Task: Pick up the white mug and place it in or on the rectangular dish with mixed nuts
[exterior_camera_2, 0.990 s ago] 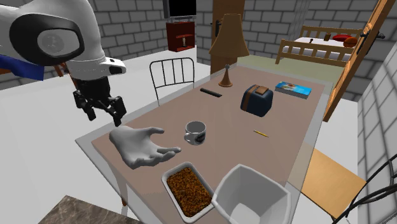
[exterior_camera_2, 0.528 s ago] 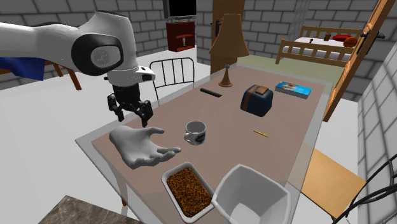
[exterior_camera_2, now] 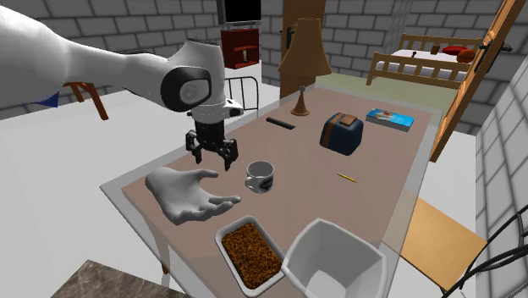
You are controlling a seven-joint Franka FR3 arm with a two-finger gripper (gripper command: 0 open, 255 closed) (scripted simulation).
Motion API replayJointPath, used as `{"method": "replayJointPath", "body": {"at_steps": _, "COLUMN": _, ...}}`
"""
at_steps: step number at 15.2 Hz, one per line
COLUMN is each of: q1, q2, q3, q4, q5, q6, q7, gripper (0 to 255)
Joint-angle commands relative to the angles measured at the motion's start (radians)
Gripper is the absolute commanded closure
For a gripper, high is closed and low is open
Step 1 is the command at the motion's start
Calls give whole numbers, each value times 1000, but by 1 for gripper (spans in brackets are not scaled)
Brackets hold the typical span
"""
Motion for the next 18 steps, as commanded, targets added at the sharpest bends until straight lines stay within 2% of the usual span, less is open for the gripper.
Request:
{"method": "replayJointPath", "body": {"at_steps": 1, "q1": -10, "q2": 79, "q3": -19, "q4": 55, "q5": 15, "q6": 21, "q7": -33, "gripper": 0}}
{"method": "replayJointPath", "body": {"at_steps": 9, "q1": -69, "q2": 383, "q3": -56, "q4": 320, "q5": 100, "q6": 44, "q7": -135, "gripper": 0}}
{"method": "replayJointPath", "body": {"at_steps": 16, "q1": -156, "q2": 670, "q3": -54, "q4": 645, "q5": 172, "q6": -3, "q7": -192, "gripper": 0}}
{"method": "replayJointPath", "body": {"at_steps": 18, "q1": -161, "q2": 688, "q3": -51, "q4": 655, "q5": 176, "q6": 4, "q7": -194, "gripper": 0}}
